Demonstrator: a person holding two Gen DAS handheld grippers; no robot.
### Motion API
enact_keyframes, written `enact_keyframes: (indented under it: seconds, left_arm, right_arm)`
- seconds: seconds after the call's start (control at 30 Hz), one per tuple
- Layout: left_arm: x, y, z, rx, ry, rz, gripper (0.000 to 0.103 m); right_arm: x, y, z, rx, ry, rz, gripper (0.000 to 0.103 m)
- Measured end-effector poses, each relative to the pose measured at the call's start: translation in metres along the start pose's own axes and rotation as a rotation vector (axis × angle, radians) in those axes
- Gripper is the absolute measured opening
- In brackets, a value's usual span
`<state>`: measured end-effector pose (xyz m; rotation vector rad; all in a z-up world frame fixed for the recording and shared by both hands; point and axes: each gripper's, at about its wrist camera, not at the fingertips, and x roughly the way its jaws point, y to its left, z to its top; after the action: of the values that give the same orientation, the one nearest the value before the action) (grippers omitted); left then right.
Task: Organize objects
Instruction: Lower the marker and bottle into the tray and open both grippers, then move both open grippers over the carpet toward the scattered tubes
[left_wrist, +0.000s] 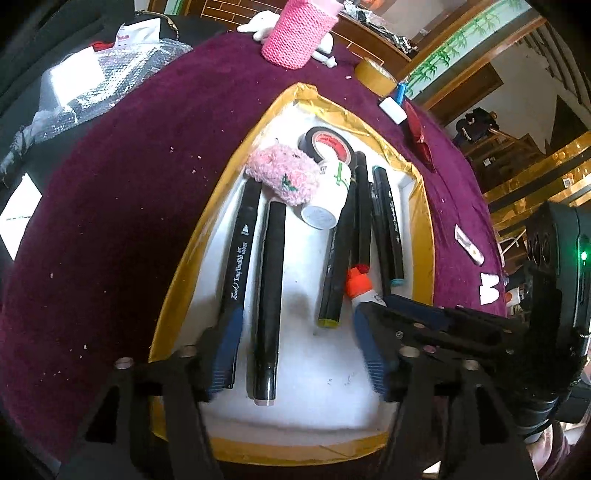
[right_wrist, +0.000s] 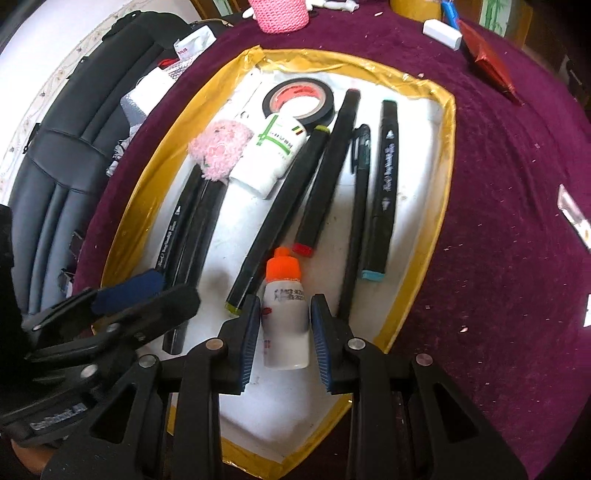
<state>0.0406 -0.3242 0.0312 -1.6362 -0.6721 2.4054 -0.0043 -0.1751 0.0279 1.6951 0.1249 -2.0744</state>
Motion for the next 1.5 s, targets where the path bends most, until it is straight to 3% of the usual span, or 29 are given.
enact_keyframes:
  seconds: [0.17, 0.43, 0.8, 1.27, 1.4, 1.5]
  left_arm:
    - [-0.011, 0.004, 0.002, -0.026, -0.019, -0.003, 0.063]
    - [-0.019, -0.004, 0.0, -0.016, -0.049, 0.038, 0.063]
    - [-0.029, -0.052, -0.006, 0.102, -0.115, 0.107, 0.063]
    - [-0.005, -0.135, -0.022, 0.166, -0.085, 0.1, 0.063]
    - [0.007, -0.154, -0.028, 0.16, -0.066, 0.094, 0.063]
    - [0.016, -0.166, -0.035, 0.151, -0.052, 0.084, 0.063]
  right_arm:
    - [-0.02, 0.004, -0.004, -0.035, -0.057, -0.051, 0.042]
    - [-0.049, 0.011, -0.012, -0.11, -0.174, -0.18, 0.052]
    - [-0.072, -0.016, -0.027, -0.076, -0.231, -0.228, 0.052]
    - [-0.101, -0.097, -0.05, -0.002, -0.255, -0.237, 0.052]
    - [-0.103, -0.133, -0.053, 0.017, -0.235, -0.2, 0.052]
    - [-0.109, -0.184, -0.045, 0.094, -0.218, -0.146, 0.052]
